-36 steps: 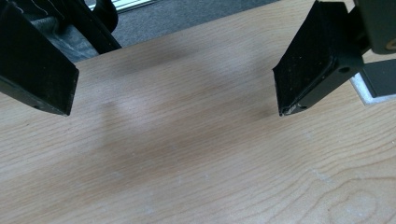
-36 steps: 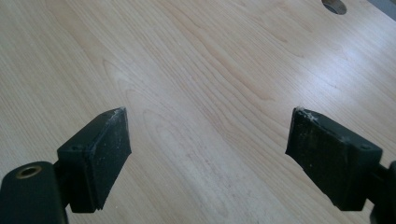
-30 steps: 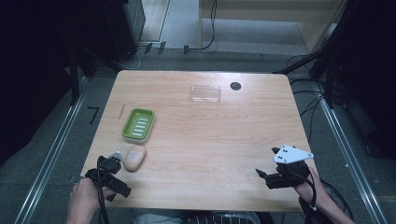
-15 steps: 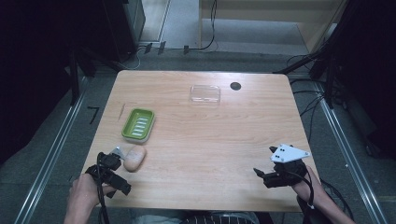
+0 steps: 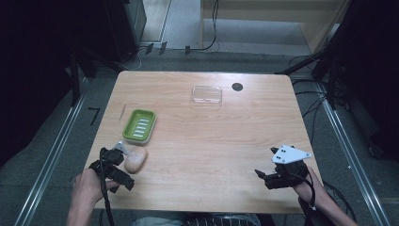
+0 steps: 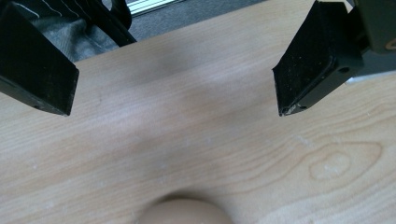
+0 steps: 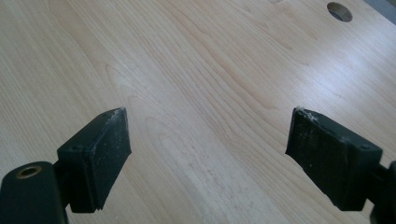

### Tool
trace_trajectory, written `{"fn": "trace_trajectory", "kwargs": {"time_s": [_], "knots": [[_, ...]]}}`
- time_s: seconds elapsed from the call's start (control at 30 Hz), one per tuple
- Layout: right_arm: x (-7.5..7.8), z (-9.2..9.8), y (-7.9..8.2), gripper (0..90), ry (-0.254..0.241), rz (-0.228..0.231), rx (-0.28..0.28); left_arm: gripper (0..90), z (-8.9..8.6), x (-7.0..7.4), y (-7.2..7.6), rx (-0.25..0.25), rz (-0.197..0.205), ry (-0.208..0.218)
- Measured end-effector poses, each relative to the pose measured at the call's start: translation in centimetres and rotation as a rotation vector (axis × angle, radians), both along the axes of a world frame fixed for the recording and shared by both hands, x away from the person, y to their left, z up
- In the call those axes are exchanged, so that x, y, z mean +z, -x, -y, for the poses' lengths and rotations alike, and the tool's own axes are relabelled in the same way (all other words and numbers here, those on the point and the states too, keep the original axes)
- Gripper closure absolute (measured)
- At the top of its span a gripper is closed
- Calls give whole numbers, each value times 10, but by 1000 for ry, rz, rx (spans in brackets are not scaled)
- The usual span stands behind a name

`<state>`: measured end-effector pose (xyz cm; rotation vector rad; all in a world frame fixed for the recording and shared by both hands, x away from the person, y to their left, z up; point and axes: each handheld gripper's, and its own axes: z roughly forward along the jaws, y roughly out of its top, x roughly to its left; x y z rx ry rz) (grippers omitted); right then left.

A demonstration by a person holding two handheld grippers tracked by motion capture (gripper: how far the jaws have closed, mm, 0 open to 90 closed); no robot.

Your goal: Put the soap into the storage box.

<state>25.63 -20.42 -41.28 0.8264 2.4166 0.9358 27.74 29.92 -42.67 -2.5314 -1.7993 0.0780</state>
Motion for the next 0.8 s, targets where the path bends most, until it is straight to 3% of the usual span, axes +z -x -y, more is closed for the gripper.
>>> {"fn": "trace_trajectory", "kwargs": {"time_s": [0.8], "knots": [[0, 1, 0, 136, -2, -1, -6, 7, 14, 2, -30, 2, 42, -3]]}}
